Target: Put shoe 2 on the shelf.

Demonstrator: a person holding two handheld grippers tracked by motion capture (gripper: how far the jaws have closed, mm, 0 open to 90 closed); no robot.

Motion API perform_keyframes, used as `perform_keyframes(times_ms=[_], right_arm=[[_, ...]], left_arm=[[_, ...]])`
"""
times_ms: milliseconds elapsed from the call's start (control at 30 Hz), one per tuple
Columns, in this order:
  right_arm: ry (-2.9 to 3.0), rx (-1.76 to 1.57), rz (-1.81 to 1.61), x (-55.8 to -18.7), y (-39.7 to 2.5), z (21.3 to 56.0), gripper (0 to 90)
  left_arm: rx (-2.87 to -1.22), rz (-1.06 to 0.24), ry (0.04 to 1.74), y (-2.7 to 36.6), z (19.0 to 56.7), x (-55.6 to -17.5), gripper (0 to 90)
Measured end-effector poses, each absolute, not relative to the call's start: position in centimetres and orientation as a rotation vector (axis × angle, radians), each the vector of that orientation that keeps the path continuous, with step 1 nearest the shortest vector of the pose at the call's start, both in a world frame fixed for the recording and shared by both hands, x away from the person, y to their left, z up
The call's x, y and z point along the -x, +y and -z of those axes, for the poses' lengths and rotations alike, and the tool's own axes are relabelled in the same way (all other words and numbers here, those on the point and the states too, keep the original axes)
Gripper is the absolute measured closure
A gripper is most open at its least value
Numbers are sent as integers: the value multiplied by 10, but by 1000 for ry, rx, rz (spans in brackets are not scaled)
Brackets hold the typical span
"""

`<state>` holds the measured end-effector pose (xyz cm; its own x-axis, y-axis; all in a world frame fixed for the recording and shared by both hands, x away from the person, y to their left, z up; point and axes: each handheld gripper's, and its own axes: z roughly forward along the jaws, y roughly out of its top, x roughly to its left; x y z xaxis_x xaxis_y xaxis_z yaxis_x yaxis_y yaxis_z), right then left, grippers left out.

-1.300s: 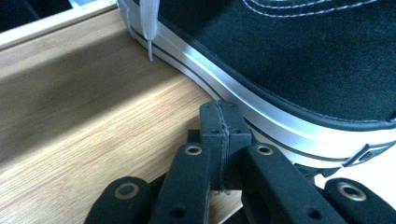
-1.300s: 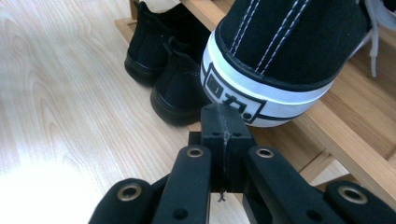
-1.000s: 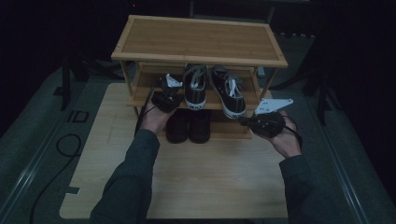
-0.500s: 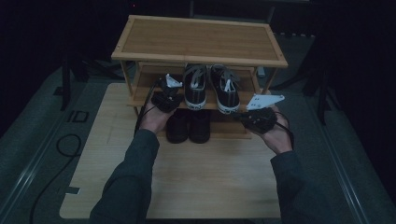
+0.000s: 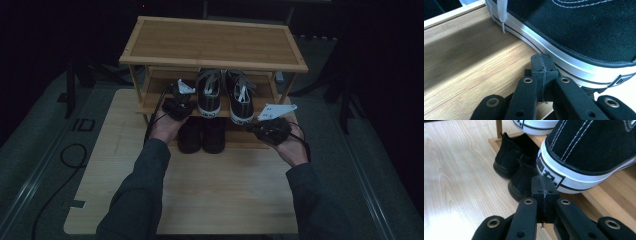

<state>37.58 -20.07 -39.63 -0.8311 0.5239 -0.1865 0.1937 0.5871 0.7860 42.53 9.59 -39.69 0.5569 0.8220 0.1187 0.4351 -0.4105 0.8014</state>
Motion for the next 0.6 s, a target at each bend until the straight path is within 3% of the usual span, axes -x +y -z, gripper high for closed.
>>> perform_keyframes(times_ms=[600], right_arm=[[2420, -584, -1140, -379, -190, 397, 900]], left_arm=[[-2045, -656, 1005, 96, 397, -426, 900]])
